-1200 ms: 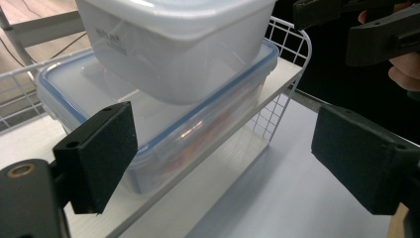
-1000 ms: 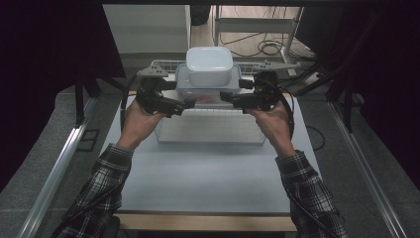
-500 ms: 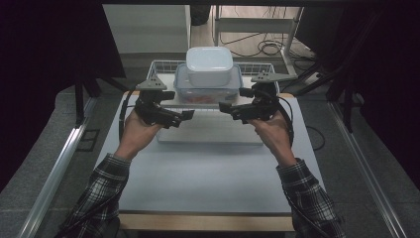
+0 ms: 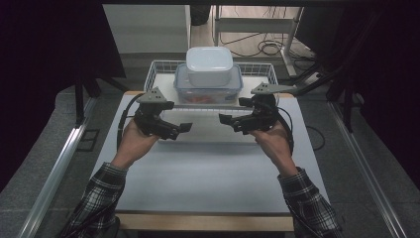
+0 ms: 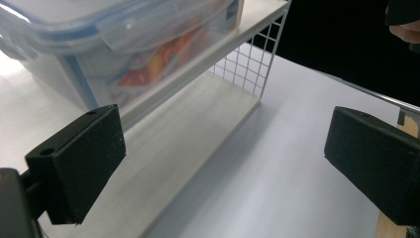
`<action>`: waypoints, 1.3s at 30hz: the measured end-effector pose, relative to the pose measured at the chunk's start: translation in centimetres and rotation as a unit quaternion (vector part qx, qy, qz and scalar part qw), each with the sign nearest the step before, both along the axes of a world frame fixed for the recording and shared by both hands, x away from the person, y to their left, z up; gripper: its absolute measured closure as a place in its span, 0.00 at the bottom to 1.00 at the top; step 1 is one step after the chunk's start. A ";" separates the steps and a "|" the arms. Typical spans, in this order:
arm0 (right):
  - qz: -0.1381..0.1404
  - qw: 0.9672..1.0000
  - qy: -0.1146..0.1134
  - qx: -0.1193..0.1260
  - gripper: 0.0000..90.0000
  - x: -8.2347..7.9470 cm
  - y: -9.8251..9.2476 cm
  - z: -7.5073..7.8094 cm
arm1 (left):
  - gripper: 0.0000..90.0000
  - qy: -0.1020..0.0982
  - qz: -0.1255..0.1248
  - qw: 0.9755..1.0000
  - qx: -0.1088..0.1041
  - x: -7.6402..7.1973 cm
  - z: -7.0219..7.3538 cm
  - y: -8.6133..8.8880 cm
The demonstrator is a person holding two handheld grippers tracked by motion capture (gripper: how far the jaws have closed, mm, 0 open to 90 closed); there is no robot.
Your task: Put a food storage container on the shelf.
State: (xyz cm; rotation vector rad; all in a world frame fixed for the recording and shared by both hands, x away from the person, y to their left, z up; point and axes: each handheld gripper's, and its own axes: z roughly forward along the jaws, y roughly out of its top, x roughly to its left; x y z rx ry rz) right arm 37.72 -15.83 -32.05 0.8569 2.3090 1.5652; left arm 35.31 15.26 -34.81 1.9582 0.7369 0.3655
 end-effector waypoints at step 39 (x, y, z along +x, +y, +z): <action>0.001 0.999 0.022 -0.044 0.02 -2.8 -1.8 -6.2 | 0.01 0.020 0.021 0.999 0.019 -4.3 -6.1 1.1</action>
